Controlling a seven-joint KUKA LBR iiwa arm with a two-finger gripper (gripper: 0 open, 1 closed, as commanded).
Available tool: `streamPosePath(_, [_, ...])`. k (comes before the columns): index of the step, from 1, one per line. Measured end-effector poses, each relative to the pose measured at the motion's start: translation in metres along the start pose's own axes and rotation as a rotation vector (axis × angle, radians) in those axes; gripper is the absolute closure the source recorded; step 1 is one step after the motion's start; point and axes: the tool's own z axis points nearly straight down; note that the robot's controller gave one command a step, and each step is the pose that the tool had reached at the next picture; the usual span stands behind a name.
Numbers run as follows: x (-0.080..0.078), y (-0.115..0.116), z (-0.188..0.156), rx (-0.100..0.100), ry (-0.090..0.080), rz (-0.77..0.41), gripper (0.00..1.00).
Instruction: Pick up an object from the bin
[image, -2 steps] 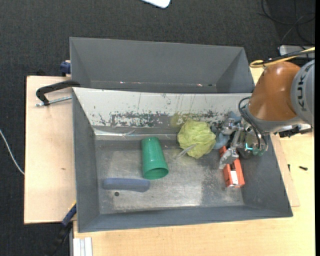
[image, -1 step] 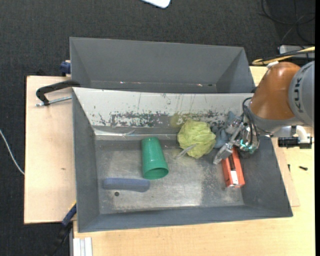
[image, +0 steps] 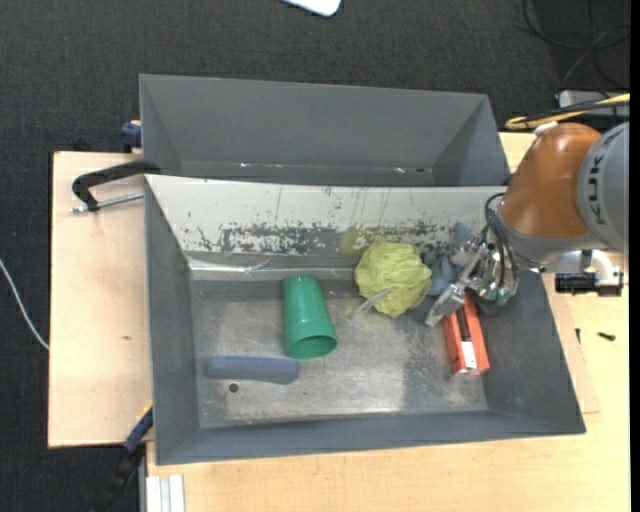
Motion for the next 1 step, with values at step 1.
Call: streamPosePath(1, [0.0140,-0.0077,-0.0016,0.012,-0.015,-0.639,1.00])
